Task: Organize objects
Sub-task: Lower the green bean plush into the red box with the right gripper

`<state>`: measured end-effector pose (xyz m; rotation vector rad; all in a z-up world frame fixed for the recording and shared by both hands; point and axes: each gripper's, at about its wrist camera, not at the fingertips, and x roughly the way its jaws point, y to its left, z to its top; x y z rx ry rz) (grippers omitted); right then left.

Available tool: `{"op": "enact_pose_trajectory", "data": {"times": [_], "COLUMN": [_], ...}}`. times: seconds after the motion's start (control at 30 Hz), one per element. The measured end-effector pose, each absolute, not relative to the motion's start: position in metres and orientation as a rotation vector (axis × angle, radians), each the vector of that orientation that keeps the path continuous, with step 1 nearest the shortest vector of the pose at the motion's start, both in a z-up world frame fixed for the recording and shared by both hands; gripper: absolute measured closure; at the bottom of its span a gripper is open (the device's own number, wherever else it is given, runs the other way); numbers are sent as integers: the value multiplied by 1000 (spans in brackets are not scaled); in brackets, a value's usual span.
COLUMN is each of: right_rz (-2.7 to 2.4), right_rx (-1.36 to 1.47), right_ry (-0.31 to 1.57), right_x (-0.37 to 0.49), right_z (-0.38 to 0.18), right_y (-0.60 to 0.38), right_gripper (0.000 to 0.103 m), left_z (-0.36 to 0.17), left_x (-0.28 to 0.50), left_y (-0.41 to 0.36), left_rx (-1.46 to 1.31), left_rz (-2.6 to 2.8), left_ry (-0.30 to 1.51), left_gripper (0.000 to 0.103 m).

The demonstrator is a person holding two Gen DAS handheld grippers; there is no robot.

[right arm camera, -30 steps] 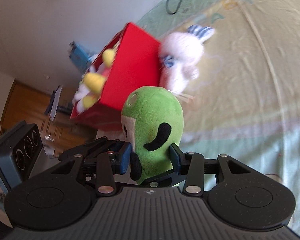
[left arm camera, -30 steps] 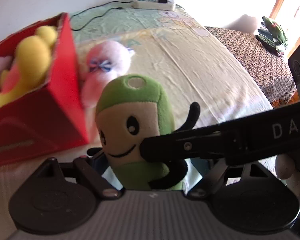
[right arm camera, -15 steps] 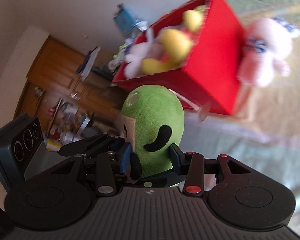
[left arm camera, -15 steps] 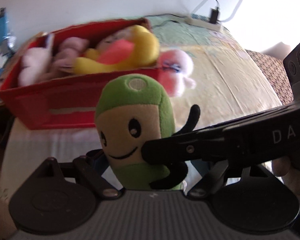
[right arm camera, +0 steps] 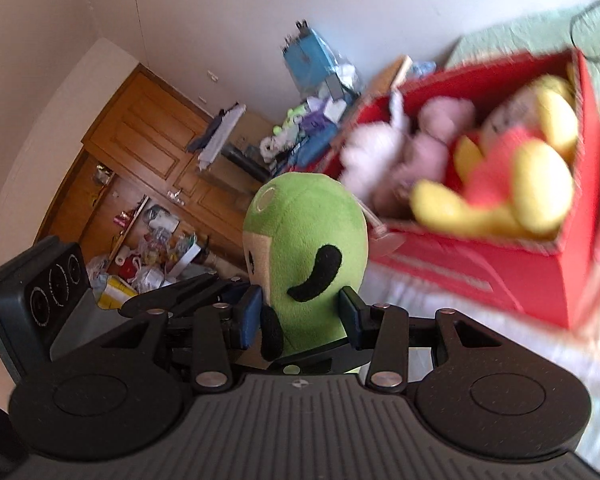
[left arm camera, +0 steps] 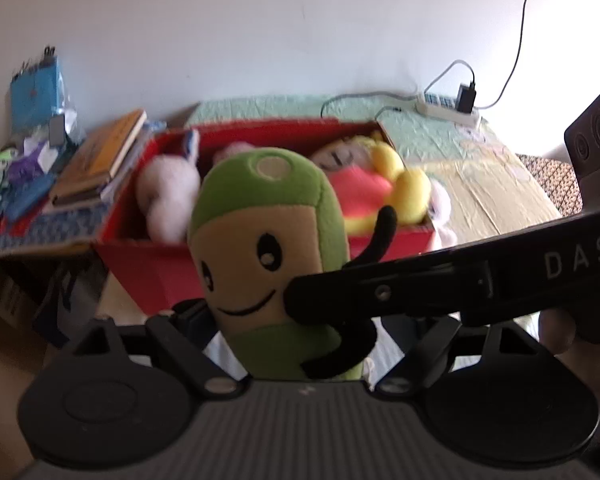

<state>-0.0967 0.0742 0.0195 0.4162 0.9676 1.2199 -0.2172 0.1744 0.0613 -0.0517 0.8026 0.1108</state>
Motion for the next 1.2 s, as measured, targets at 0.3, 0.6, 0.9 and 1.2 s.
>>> {"op": "enact_pose_trajectory", "data": {"times": [0.3, 0.6, 0.9, 1.2], "right_rz": [1108, 906, 713, 597], "right_rx": [455, 517, 562, 616], "right_ry": [768, 652, 775, 886], "right_x": [-80, -56, -26, -13], "right_z": [53, 60, 23, -3], "right_y": [102, 103, 106, 104], "right_gripper": [58, 57, 58, 53], "left_z": [100, 103, 54, 22], "left_x": [-182, -130, -81, -67], "left_y": [216, 233, 226, 223], "left_rx": [16, 1, -11, 3], "left_rz": [-4, -171, -267, -291], "left_ry": [677, 647, 789, 865], "left_gripper": [20, 20, 20, 16]}}
